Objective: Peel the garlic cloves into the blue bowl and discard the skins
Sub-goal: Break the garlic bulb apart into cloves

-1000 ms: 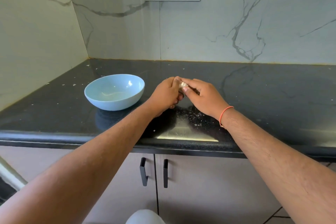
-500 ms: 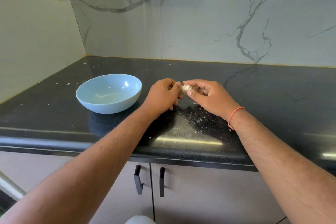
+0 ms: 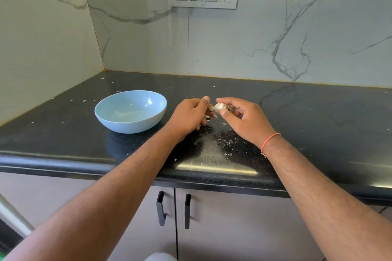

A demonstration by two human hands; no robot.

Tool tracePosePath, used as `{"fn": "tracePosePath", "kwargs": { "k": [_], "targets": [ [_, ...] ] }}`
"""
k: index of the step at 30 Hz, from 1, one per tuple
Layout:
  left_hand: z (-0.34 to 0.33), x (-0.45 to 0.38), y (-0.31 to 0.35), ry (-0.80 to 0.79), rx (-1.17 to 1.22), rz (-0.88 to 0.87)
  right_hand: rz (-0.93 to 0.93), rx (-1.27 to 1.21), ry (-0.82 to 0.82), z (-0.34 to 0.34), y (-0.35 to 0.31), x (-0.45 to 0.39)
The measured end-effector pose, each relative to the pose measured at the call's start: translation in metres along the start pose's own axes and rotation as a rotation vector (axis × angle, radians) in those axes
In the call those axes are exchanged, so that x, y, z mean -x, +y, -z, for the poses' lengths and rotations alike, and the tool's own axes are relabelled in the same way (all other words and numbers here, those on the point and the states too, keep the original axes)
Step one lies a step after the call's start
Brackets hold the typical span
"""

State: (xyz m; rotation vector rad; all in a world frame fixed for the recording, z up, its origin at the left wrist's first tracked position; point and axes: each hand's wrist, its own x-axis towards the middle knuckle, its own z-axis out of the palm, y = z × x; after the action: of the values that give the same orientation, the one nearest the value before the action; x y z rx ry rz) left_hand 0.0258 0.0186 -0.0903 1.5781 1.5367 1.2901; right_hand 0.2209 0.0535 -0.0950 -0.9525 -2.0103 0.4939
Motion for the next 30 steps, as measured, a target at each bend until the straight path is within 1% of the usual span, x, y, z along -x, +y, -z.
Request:
{"fn": "tracePosePath", "kwargs": {
  "k": [6,10,11,13,15,16,17,19,20,22,25,30],
  "targets": [
    [-0.002,0.006,0.007,-0.101,-0.146,-0.084,0.089,-0.012,-0.008,-0.002,-0.006,0.002],
    [-0.003,0.003,0.005,-0.096,-0.225,-0.132,0.071,-0.008,-0.001,-0.004,-0.007,0.002],
    [-0.003,0.002,0.005,-0.083,-0.231,-0.137,0.069,0.009,0.026,-0.005,-0.008,0.002],
    [-0.003,0.002,0.005,-0.044,-0.237,-0.146,0.062,0.061,0.151,-0.004,-0.012,0.001],
    [-0.004,0.003,0.004,-0.023,-0.232,-0.151,-0.006,0.125,0.290,-0.002,-0.016,0.002],
    [-0.004,0.004,0.004,-0.025,-0.222,-0.153,-0.060,0.158,0.309,-0.001,-0.017,0.002],
    [-0.005,0.004,0.005,-0.030,-0.211,-0.157,-0.116,0.189,0.279,0.000,-0.020,0.003],
    [-0.006,0.004,0.006,-0.039,-0.196,-0.177,-0.198,0.270,0.132,-0.002,-0.024,0.004],
    [-0.006,0.004,0.006,-0.046,-0.191,-0.186,-0.201,0.319,0.073,-0.004,-0.026,0.004],
    [-0.006,0.003,0.006,-0.076,-0.183,-0.202,-0.155,0.398,0.006,-0.008,-0.027,0.002],
    [-0.007,0.003,0.004,-0.123,-0.195,-0.242,-0.086,0.422,-0.030,-0.010,-0.028,0.000],
    [-0.007,0.006,0.006,-0.138,-0.204,-0.276,-0.063,0.397,-0.047,-0.013,-0.028,0.000]
  ]
}}
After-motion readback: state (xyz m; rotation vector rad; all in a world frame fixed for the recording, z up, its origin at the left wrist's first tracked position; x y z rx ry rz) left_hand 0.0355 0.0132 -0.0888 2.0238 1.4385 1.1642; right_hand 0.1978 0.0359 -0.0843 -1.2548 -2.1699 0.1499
